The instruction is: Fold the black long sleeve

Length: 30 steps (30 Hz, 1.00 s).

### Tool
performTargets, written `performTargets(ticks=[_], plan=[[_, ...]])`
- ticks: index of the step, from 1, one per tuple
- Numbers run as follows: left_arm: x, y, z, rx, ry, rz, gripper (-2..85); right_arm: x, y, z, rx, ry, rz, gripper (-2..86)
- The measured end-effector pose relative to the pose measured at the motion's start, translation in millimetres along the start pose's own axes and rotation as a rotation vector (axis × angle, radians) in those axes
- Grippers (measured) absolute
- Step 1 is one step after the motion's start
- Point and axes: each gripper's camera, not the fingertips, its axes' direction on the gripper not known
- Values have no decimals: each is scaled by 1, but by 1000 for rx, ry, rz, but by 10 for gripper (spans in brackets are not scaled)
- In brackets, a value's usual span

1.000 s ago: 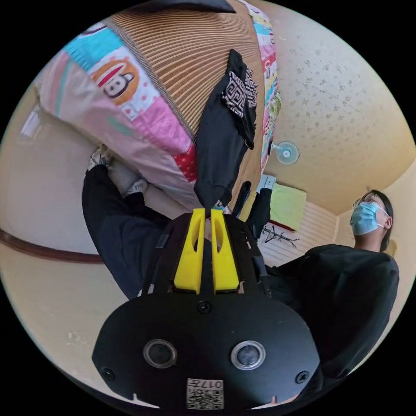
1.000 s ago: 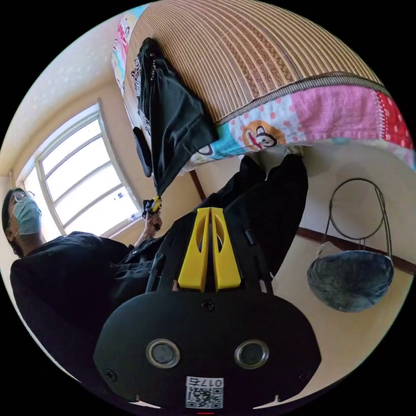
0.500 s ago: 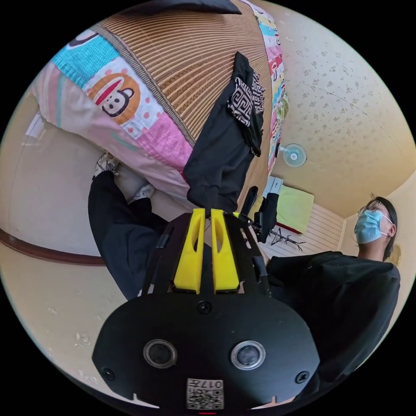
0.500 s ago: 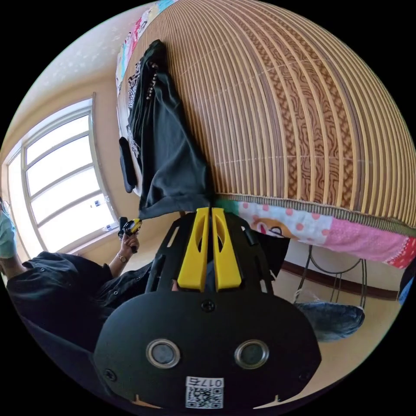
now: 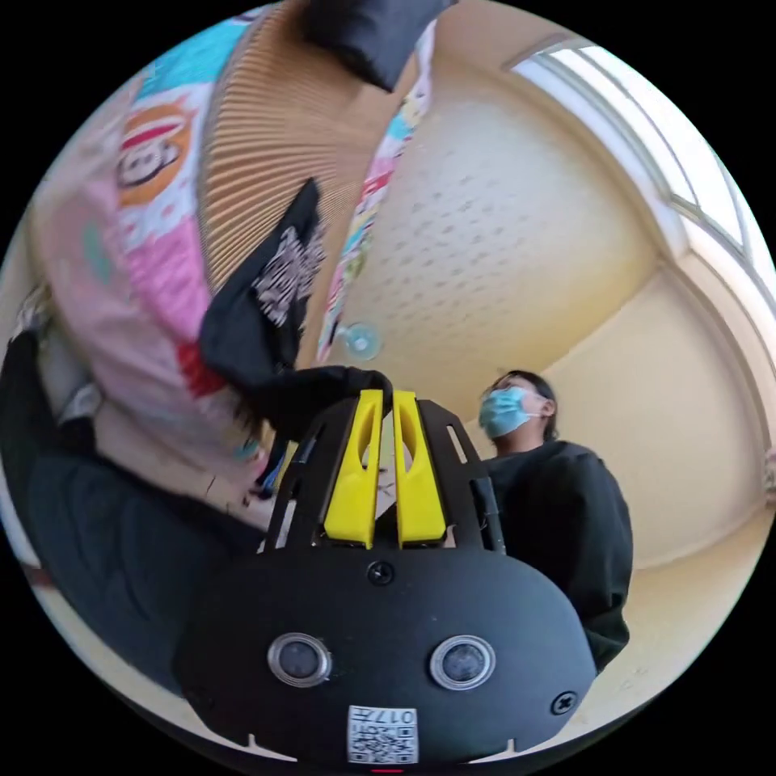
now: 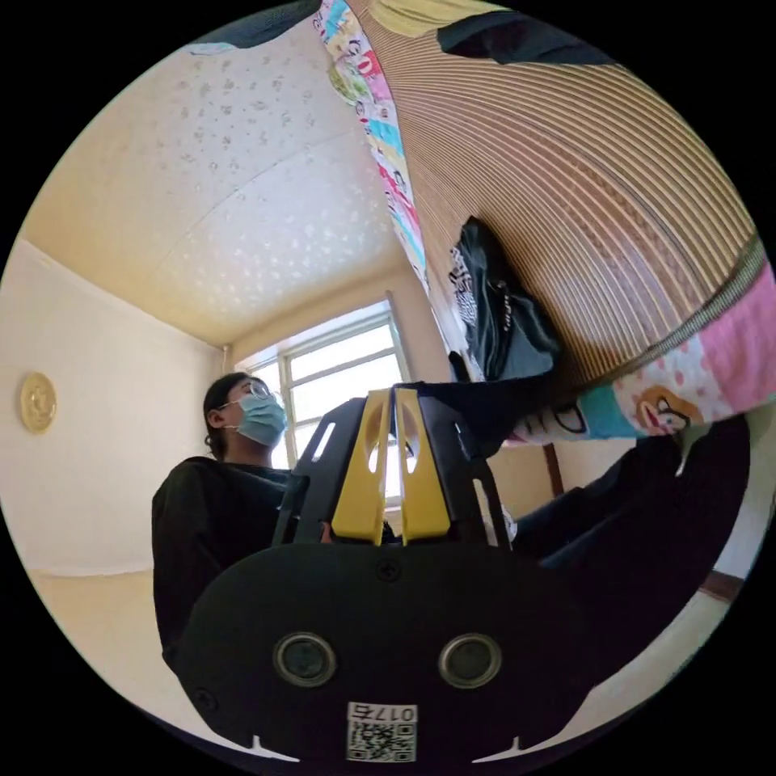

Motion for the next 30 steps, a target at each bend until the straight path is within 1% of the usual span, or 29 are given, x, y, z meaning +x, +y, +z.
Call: performTargets(ticks=[1,4,8,9,11,13,15,16,18,19,20,21,23,26,28,30], plan=[[0,-22,7,25,44,47,10,3,-12,7,0,-25,-15,10],[-8,-89,32,61,122,119,10,18,-95,55,0,-44,-81,9],[-30,-186,63,130,120,129,8,29,-182,100,4,28,-104,9],[-34,-198,68,139,112,127,8,31,-208,114,0,60,-105,8],[-50,-246,85,170,59,111,13,33,-243,134,-12,124,-114,8],[-64,-276,99,178,16,94,19,36,-272,151,-16,221,-93,9],[-78,-298,112,186,-88,31,34,35,-290,168,21,410,-54,11],[-82,-305,117,198,-138,26,48,26,-291,174,58,464,-84,14],[-78,-307,121,209,-178,75,71,8,-285,188,83,527,-139,19],[-70,-303,123,204,-235,122,85,2,-282,195,77,554,-157,20],[-61,-295,126,175,-340,164,100,-9,-272,213,40,620,-192,22],[-58,-289,128,156,-406,177,108,-18,-259,235,-19,693,-231,23],[-55,-258,139,85,-674,197,119,-25,-234,271,-112,797,-291,24],[-74,-211,148,44,-882,135,150,-16,-191,332,-272,876,-334,27],[-91,-183,150,49,-900,68,160,8,-164,377,-409,861,-295,30],[-111,-160,156,50,-869,14,159,28,-147,408,-488,835,-256,33]])
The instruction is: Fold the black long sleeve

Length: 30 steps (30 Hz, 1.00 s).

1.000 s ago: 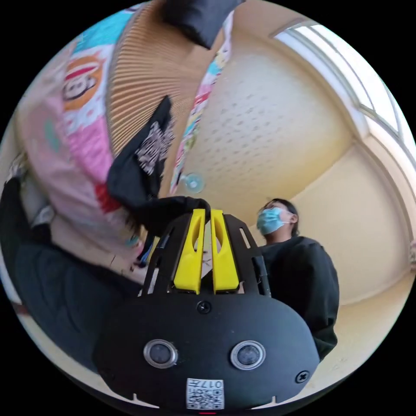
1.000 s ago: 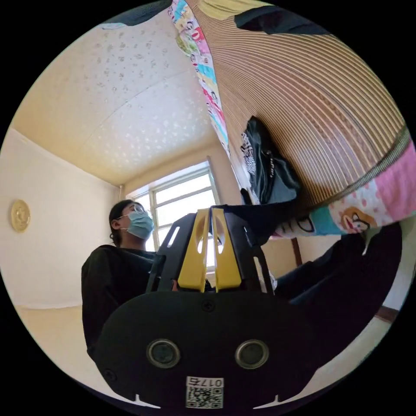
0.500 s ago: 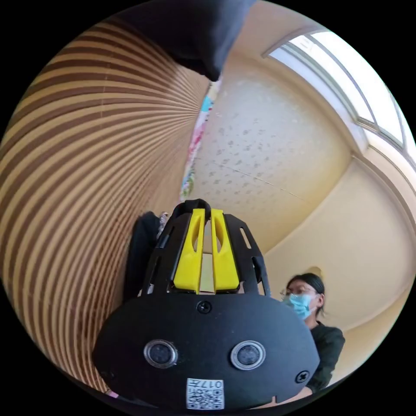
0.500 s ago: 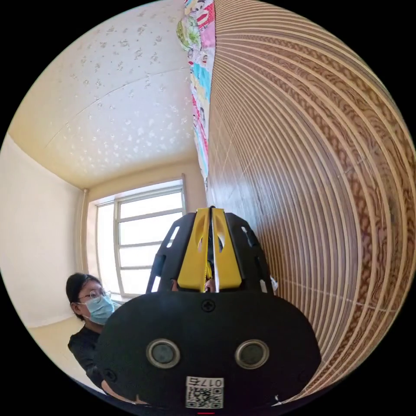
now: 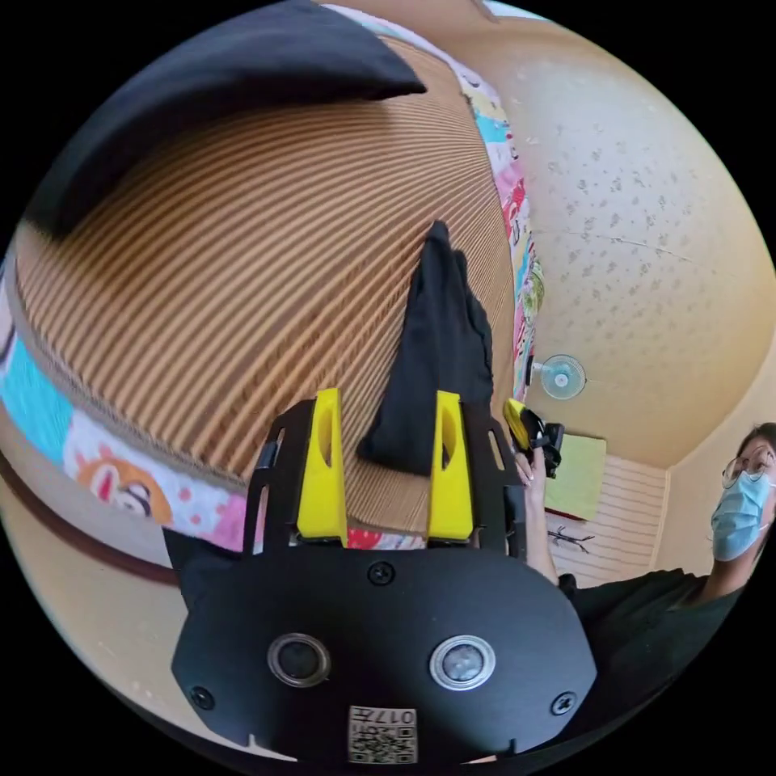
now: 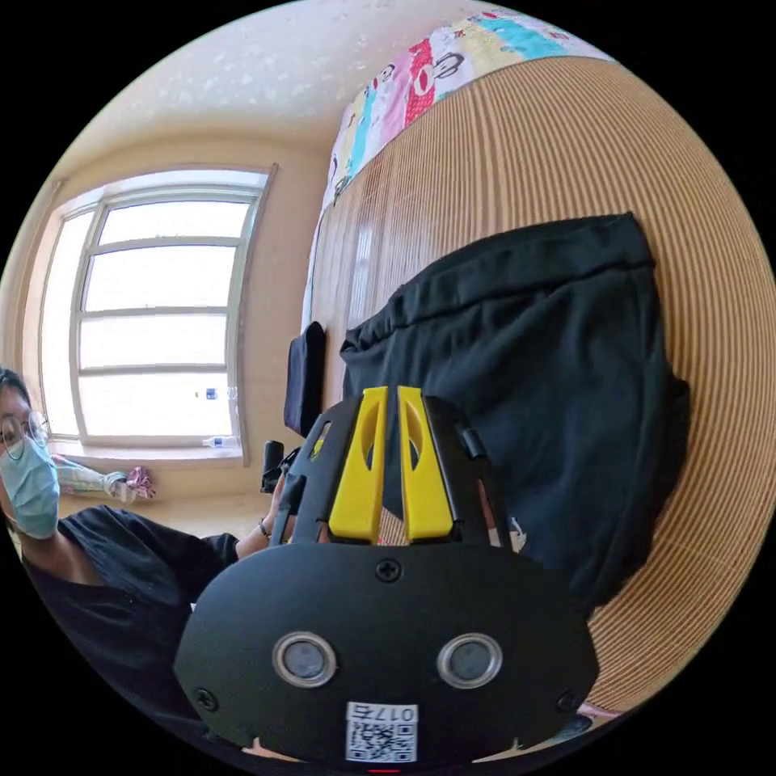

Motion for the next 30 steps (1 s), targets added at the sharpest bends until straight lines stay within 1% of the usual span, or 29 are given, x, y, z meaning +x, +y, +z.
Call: performTargets(ticks=[3,5,8,10,11,12,14,16,17,18,19,20,21,22,23,24,25,26,28,29,30], plan=[[-10,24,33,-30,16,-80,130,-28,-2,56,-90,-44,-48,40],[-17,33,53,-7,9,-142,89,-45,-8,85,-158,-41,-55,48],[-17,40,68,30,76,-152,47,-79,-22,122,-265,-7,-77,91],[-1,47,71,60,94,-72,38,-109,-38,149,-394,107,-103,151],[16,51,74,62,65,0,35,-116,-43,156,-438,143,-112,167],[25,53,76,63,46,38,34,-129,-51,172,-538,206,-135,190],[63,64,83,72,-7,193,28,-146,-60,193,-669,276,-173,206],[88,73,91,86,-42,285,24,-160,-64,223,-855,457,-217,200],[101,78,98,94,-73,323,23,-162,-64,230,-898,500,-228,190],[107,81,102,98,-90,341,22,-165,-63,241,-970,584,-251,170],[118,86,110,106,-121,372,22,-167,-62,245,-996,631,-269,148],[125,90,118,111,-152,393,24,-168,-59,251,-1028,747,-319,105],[127,92,122,114,-160,396,25,-169,-54,249,-1034,843,-385,76],[128,95,127,119,-154,389,30,-168,-52,238,-1017,850,-414,57],[127,98,129,128,-109,378,36,-166,-52,228,-997,822,-409,53],[125,99,129,135,-74,375,40,-160,-54,201,-946,720,-376,48],[121,103,129,151,4,373,49,-155,-56,184,-914,658,-355,46],[116,105,131,153,66,373,59,-142,-57,144,-833,529,-311,45],[109,107,137,133,93,369,69,-103,-47,46,-588,276,-263,47],[104,108,142,120,72,359,76,-90,-40,20,-522,222,-249,47],[102,108,145,112,60,356,80,-60,-24,-27,-391,136,-216,48]])
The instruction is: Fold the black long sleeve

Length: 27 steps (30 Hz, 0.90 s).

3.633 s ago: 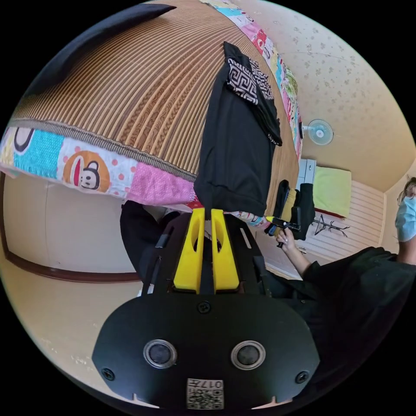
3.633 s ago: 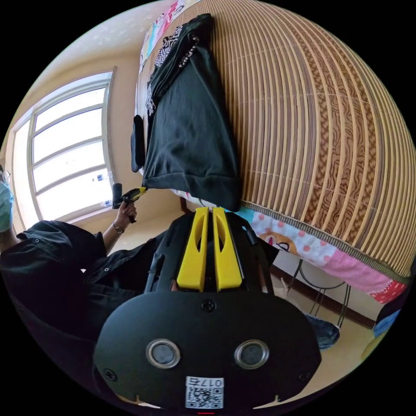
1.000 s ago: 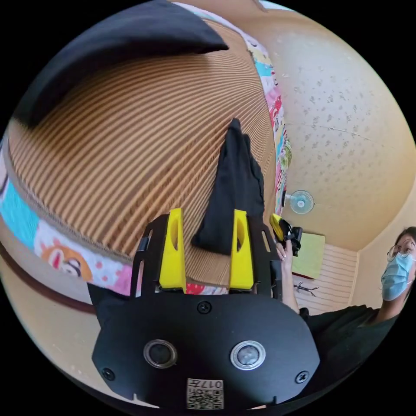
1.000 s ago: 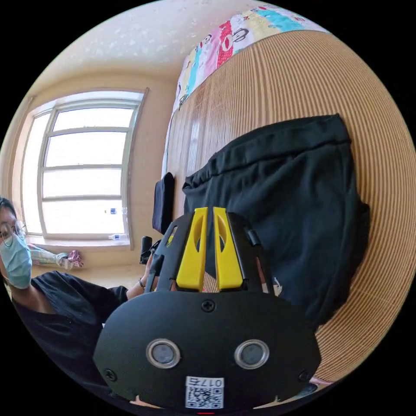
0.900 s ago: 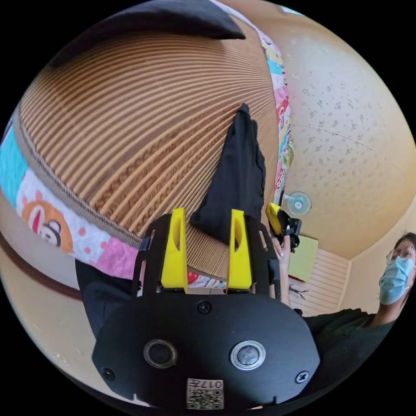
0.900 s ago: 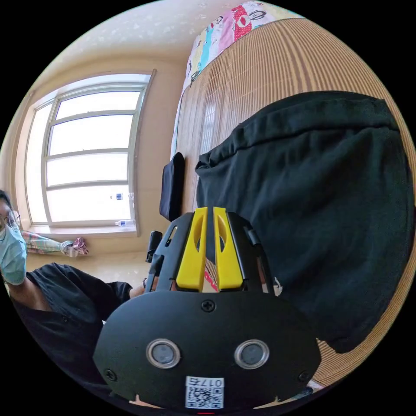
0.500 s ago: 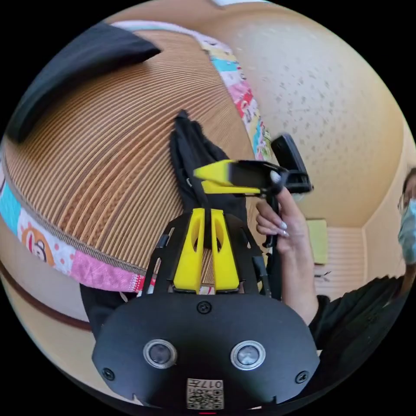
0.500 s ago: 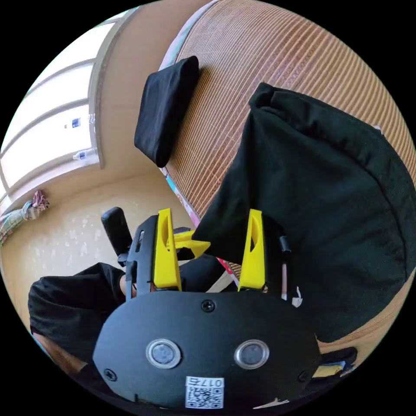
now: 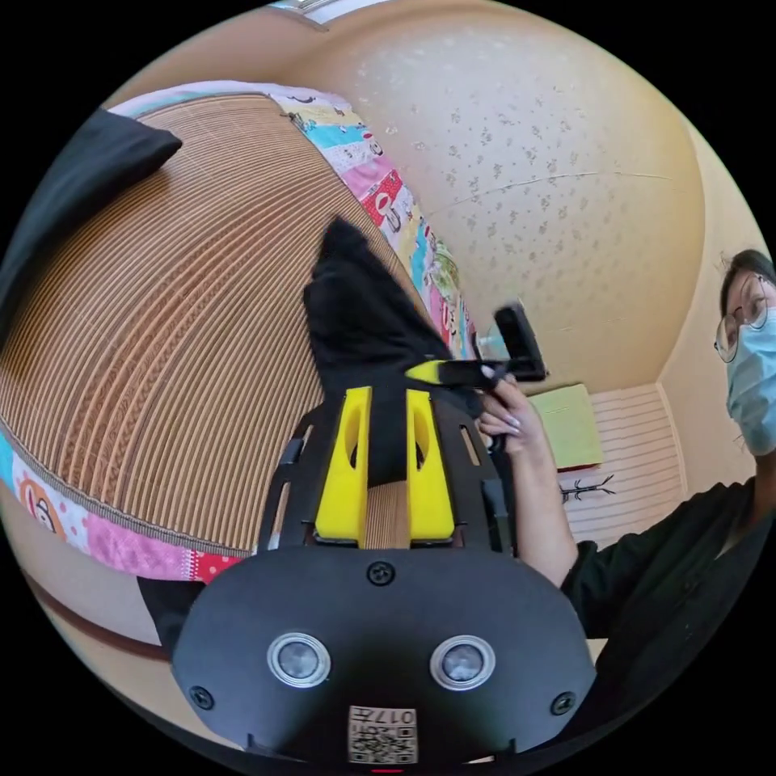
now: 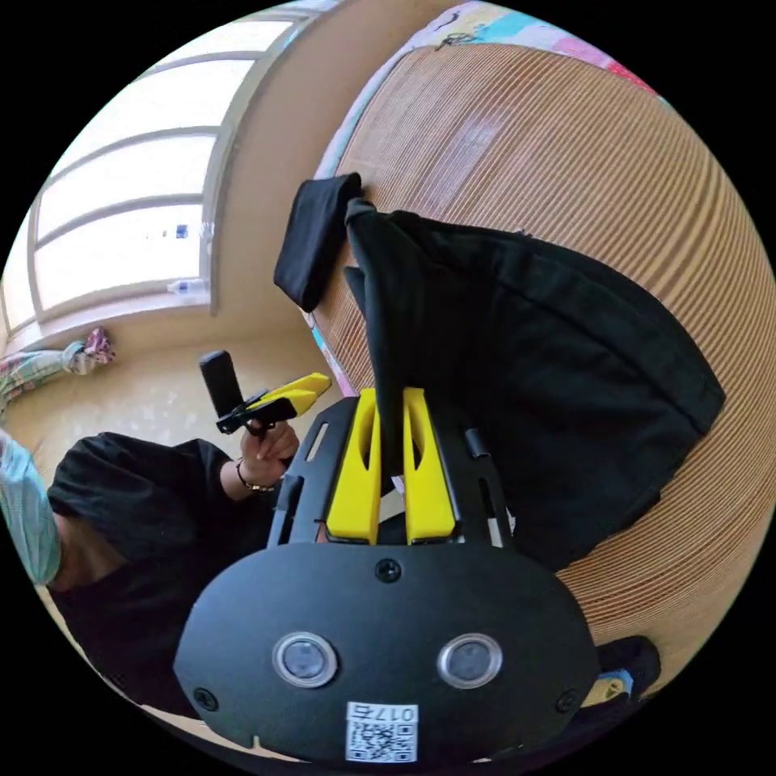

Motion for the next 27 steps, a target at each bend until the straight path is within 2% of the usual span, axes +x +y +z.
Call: performTargets(ticks=[4,9,12,14,17,18,20,22,24,27], plan=[[-18,4,40,-118,26,-14,113,119,142,-48,336,-134,161,51],[-29,5,111,-241,66,-37,142,216,283,-28,613,-137,480,92],[-25,10,165,-350,58,-26,161,229,332,10,613,-225,544,167],[-25,21,209,-472,51,-69,166,227,358,40,616,-272,586,178],[-21,38,242,-546,29,-105,122,221,394,100,690,-519,571,176],[-19,42,245,-555,19,-113,110,220,403,124,723,-637,556,179],[1,58,236,-547,65,-101,68,217,410,154,775,-742,546,188],[22,79,221,-551,110,-98,65,217,401,179,783,-827,520,224],[43,101,207,-584,117,-101,64,221,387,185,773,-879,473,224],[84,131,178,-612,120,-53,60,229,370,178,746,-1010,403,122]])
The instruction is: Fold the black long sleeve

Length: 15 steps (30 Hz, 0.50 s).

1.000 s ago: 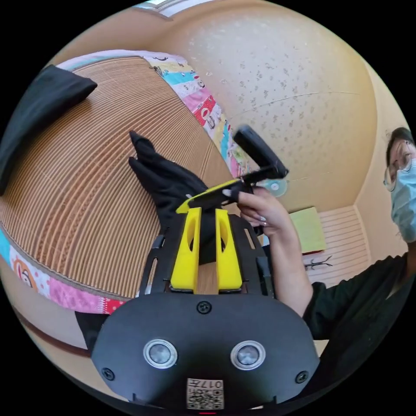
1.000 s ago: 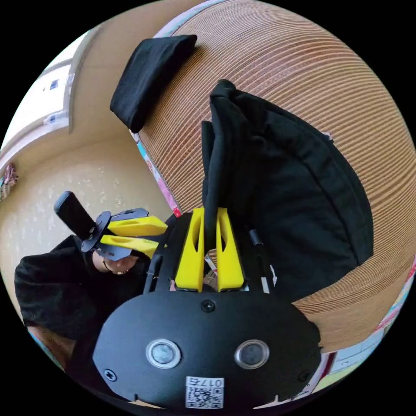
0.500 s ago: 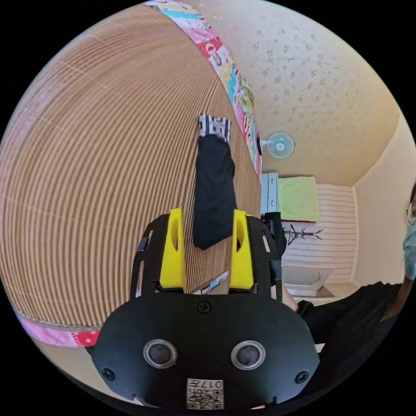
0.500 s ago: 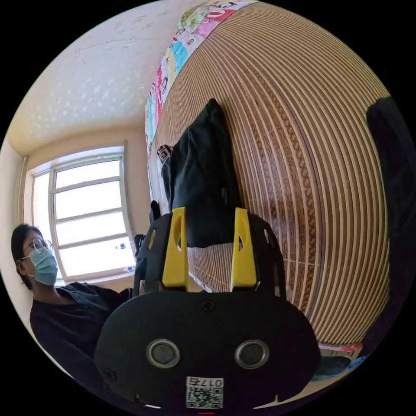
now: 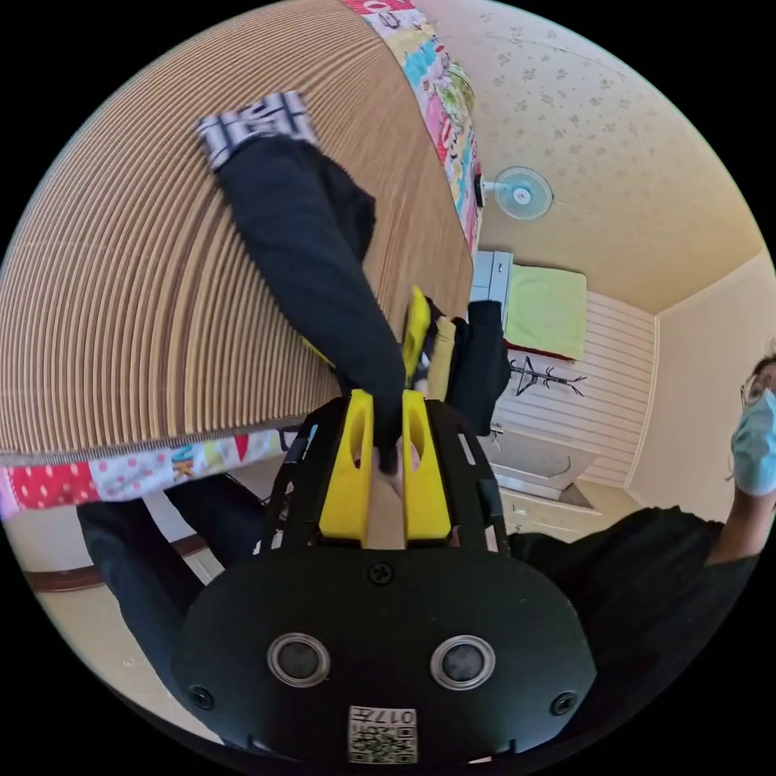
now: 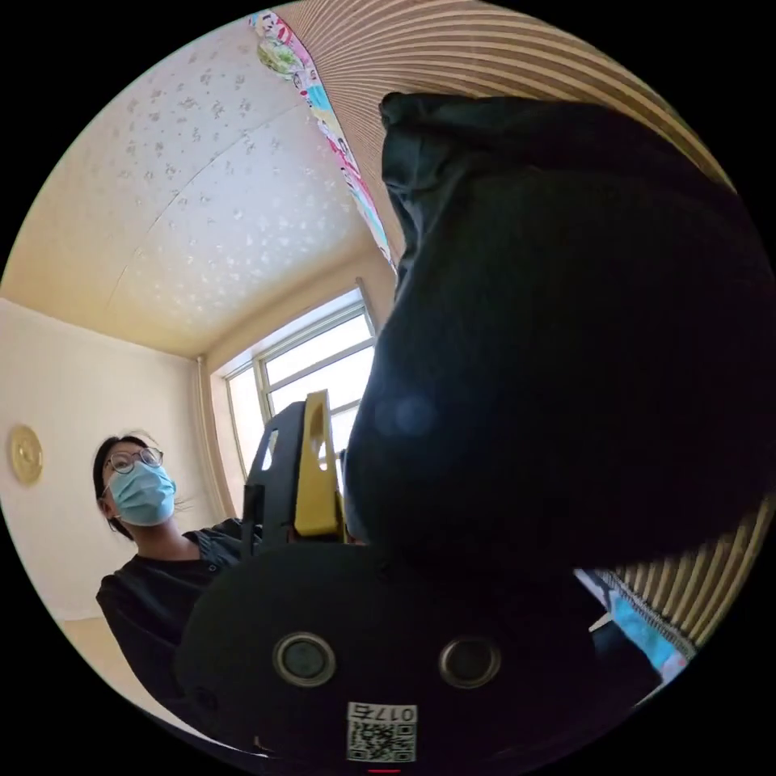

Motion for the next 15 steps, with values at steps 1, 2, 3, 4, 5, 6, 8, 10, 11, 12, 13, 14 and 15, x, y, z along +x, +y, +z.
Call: performTargets(ticks=[1,2,3,4,5,6,8,10,11,12,13,14,15], plan=[[17,12,-6,13,2,30,57,-15,-4,2,-33,-26,-49,98],[35,20,-15,33,2,60,54,-27,-5,3,-48,-10,-79,92],[44,23,-19,33,-2,71,53,-59,-5,3,-79,55,-159,83],[60,27,-25,19,-18,83,51,-77,-5,1,-91,89,-204,80],[74,31,-32,9,-43,98,52,-116,-1,-6,-105,143,-300,75],[82,33,-36,8,-57,107,53,-157,6,-17,-103,169,-401,72],[105,44,-53,29,-123,123,54,-220,23,-43,-82,199,-552,70],[116,53,-65,52,-148,107,54,-278,44,-74,-40,254,-663,69],[120,59,-72,67,-149,85,54,-310,59,-99,5,296,-702,69],[121,62,-75,74,-147,68,55,-336,74,-125,56,341,-737,70],[121,66,-80,80,-146,17,56,-356,88,-155,114,386,-762,71],[120,71,-83,88,-144,-40,58,-362,95,-170,147,404,-766,72],[120,74,-84,98,-136,-61,59,-370,107,-203,216,437,-762,73]])
